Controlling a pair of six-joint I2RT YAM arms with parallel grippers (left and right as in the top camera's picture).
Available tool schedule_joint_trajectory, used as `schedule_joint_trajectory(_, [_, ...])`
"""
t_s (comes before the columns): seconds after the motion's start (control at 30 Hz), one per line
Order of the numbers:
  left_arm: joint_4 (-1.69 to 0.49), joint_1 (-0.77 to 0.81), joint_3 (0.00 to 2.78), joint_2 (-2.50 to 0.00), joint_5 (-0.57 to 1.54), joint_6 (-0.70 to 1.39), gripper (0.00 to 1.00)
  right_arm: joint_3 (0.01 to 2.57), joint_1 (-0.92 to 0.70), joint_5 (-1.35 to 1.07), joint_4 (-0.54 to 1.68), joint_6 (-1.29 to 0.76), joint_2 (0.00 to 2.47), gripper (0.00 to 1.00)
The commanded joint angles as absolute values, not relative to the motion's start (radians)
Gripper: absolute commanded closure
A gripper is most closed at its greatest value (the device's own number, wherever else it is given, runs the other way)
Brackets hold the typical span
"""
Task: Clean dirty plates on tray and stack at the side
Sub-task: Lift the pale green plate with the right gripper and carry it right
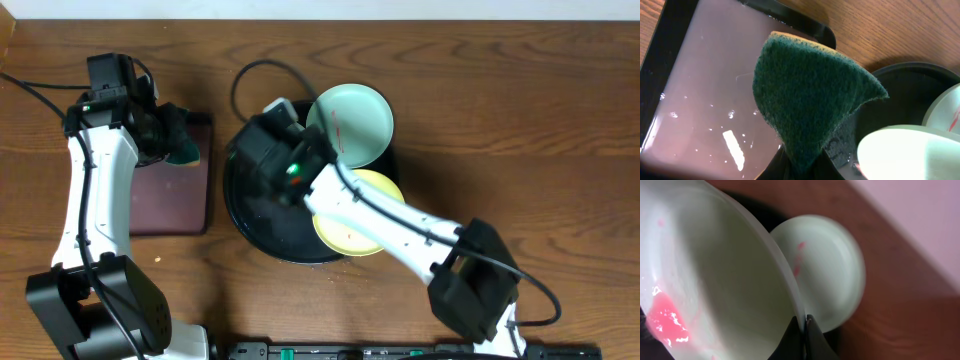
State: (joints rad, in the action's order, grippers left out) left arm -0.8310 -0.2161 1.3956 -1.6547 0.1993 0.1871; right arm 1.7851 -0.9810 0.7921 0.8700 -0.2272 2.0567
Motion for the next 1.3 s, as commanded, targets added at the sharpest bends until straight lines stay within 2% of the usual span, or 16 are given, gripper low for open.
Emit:
schedule_joint_trajectory(0.0, [-0.833, -0.22, 1.398, -1.655, 0.189, 0.2, 0.93, 1.786, -1.041, 1.103, 0.865, -0.22, 2.008, 0.99])
schedule_joint_trajectory(0.27, [-0.833, -0.22, 1.398, -1.655, 0.189, 0.2, 0.92, 1.786, -1.114, 1.34, 0.829, -0.22, 2.006, 0.99])
schedule_joint_trajectory(0.63, [-0.833, -0.22, 1.398, -1.655, 0.189, 0.2, 0.93, 1.786, -1.118, 1.288, 0.832, -0.22, 2.006, 0.99])
schedule_joint_trajectory(0.93, [-0.836, -0.22, 1.398, -1.655, 0.189, 0.2, 0.93, 1.786, -1.013, 0.767, 0.944, -0.329, 1.964, 0.99])
schedule_joint_trajectory(1.27, [-0.838, -0.216, 1.398, -1.655, 0.19, 0.2, 0.93, 1.786, -0.707, 0.093, 0.968, -0.329, 1.75, 0.99])
